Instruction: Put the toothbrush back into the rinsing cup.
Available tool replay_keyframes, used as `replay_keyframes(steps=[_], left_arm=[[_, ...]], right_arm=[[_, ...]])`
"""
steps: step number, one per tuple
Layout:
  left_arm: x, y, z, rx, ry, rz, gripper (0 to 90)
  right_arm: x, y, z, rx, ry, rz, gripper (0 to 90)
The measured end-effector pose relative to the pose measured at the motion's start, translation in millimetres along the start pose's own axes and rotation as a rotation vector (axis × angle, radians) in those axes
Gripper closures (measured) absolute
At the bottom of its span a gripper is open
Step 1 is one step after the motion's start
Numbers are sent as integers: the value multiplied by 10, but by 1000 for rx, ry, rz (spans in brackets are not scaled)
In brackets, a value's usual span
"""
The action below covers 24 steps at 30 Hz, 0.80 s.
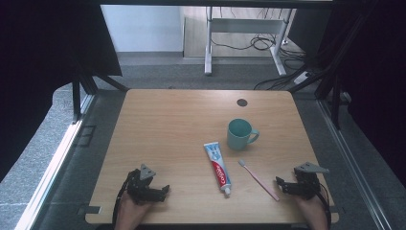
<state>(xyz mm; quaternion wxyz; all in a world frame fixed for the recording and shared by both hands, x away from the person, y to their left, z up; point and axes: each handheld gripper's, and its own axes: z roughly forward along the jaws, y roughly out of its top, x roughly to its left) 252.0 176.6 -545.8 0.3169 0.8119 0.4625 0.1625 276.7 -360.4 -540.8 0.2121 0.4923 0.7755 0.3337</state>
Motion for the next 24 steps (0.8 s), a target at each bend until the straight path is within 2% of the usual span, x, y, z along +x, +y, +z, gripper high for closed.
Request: replay_keyframes(steps=[20,24], left_arm=[[0,1,1,-1,1,-1,0],[1,2,1,0,2,-2,0]], right_arm=[[13,-9,-12,1,1,0,122],[32,-6,-26,17,10,-10,108]])
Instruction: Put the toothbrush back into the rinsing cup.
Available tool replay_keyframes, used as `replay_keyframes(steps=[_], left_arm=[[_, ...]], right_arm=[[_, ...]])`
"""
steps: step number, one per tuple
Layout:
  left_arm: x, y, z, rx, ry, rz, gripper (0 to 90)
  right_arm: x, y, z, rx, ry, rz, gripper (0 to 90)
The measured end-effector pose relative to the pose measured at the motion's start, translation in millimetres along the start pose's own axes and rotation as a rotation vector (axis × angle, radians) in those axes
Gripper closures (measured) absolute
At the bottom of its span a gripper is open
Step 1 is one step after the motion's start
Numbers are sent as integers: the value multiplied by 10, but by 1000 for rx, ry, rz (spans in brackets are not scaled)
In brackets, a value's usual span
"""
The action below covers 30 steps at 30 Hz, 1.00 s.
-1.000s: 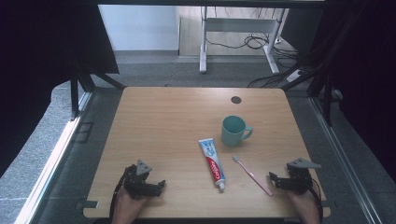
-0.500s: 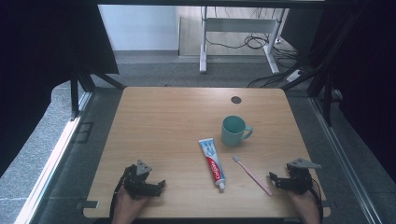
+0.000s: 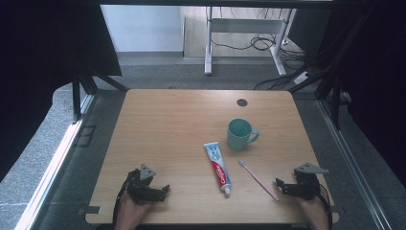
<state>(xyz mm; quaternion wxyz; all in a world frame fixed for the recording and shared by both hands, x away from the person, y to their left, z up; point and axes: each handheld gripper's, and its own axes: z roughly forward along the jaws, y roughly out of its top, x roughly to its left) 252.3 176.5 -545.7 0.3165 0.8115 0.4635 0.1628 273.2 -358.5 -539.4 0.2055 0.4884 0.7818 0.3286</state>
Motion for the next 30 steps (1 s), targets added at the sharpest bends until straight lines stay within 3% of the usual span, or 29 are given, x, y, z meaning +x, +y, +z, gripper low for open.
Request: replay_keyframes(steps=[20,30], left_arm=[[0,2,3,-1,1,-3,0],[1,3,4,-1,2,-4,0]], right_arm=[[82,78,-127,36,58,-12,89],[122,181,-156,81,89,-42,98]])
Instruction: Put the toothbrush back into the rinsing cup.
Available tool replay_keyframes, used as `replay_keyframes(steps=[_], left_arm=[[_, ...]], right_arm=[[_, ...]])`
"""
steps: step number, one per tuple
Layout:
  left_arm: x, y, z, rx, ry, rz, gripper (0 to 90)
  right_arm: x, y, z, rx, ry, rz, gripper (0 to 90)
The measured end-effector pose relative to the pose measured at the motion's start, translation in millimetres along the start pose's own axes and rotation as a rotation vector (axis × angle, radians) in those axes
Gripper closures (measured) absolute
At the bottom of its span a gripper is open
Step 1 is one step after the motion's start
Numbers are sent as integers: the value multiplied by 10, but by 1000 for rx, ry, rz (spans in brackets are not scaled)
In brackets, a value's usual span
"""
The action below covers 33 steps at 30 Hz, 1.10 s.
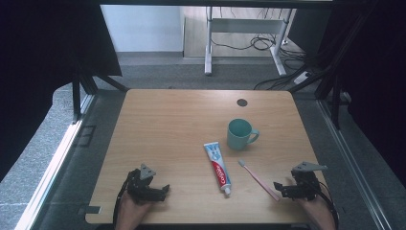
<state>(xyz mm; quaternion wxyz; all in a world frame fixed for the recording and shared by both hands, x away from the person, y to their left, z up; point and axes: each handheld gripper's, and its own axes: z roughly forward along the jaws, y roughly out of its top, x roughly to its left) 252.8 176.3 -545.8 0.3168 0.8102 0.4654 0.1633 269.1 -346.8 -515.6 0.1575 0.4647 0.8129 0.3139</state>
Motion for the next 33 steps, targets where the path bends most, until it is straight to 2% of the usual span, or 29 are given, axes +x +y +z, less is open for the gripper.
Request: replay_keyframes(steps=[7,14,29,33], left_arm=[[0,1,0,0,1,-1,0],[0,1,0,0,1,0,0],[-1,1,0,0,2,-1,0],[0,1,0,1,2,0,0]], right_arm=[[42,75,15,26,34,10,124],[99,156,62,79,52,-2,128],[194,342,172,174,102,-56,127],[209,391,213,206,111,-68,160]])
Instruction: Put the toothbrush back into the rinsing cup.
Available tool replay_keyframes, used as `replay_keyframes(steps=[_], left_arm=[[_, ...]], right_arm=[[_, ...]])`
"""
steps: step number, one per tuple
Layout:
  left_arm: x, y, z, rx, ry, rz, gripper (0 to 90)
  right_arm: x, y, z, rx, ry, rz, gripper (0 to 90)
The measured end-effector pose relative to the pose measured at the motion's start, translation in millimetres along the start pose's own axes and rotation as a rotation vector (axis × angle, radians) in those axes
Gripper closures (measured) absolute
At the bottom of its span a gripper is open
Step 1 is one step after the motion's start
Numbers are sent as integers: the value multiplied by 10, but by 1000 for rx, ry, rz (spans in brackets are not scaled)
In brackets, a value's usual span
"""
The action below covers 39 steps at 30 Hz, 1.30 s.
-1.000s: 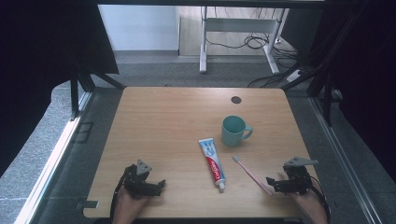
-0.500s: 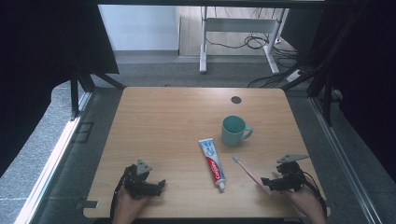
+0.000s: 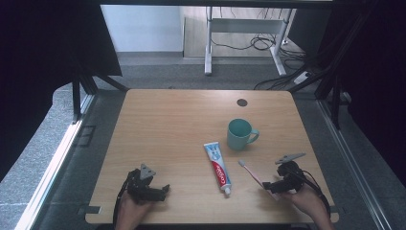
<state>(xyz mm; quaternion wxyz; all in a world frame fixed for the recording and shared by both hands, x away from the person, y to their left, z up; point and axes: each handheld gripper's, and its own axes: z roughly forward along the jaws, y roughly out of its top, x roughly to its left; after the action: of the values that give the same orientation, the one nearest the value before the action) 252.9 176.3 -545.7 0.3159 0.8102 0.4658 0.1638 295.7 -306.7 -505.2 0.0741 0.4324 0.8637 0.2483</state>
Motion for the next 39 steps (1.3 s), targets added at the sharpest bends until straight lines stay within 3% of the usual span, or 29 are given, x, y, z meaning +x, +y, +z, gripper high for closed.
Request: replay_keyframes(steps=[10,22,23,31,39], left_arm=[[-1,0,0,-1,-1,-2,0],[-1,1,-1,1,-1,-2,0],[-1,1,-1,1,-1,-2,0],[-1,1,-1,1,-1,-2,0],[-1,1,0,0,0,-2,0]], right_arm=[[19,166,18,83,16,-32,308],[65,352,80,200,17,-70,402],[82,386,93,231,18,-88,430],[167,533,143,323,33,-142,521],[258,670,247,415,23,-170,582]])
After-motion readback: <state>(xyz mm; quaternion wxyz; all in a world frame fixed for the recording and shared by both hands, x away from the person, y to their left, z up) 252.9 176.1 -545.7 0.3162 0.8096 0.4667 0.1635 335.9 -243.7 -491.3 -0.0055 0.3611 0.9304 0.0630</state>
